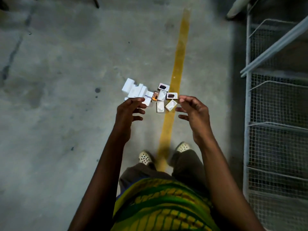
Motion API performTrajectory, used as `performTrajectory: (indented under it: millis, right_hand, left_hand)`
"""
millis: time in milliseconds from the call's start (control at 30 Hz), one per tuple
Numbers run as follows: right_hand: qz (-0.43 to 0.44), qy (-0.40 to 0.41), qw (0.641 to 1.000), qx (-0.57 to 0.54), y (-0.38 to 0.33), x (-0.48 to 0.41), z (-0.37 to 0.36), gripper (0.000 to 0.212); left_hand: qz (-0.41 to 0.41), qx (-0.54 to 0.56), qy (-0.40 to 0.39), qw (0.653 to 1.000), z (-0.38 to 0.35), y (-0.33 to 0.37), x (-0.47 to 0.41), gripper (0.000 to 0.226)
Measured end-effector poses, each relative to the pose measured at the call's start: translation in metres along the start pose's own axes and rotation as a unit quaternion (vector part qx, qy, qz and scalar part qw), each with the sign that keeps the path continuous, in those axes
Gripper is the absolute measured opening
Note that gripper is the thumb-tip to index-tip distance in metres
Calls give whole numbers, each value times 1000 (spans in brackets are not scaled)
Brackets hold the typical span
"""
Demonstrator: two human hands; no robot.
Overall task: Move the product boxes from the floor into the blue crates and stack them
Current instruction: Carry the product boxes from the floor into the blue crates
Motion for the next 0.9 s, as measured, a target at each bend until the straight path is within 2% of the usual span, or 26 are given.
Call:
performTrajectory:
  millis: [133, 300, 467, 533, 567, 667, 800, 900]
  right_hand:
    - [-39, 17, 999, 27, 8, -39, -23, 18]
    - [-78, 21, 995, 54, 26, -132, -62, 17]
    - [-131, 49, 981, 132, 101, -272, -128, 10]
    - [-162, 64, 971, 166, 163, -334, -154, 3]
    - [-180, 71, 962, 193, 204, -367, -166, 7]
    - [-195, 107, 938, 265, 338, -466, -200, 39]
    - [-145, 89, 924, 343, 487, -569, -254, 45]
    - [-87, 61, 907, 407, 583, -621, -282, 51]
  left_hand:
    - [33, -6, 4, 999, -2, -5, -61, 21]
    - [73, -54, 14, 996, -22, -25, -139, 19]
    - [133, -159, 7, 978, -39, -93, -303, 9]
    - [141, -204, 7, 969, -42, -149, -379, 14]
    - [147, -223, 9, 964, -44, -183, -416, 19]
    - [153, -301, 37, 941, -50, -305, -521, 36]
    - [130, -401, 28, 906, -82, -479, -629, 45]
    - [171, -445, 55, 878, -98, -586, -676, 79]
Point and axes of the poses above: each hand's wrist, its own x-axis away from the middle knuckle, its own z-axis out of the back of the hand, y = z × x, the point moved 7 cm from there along -x, towards the middle knuckle, and after that the axes turned 9 degrees about y, right-handed, at the moved point
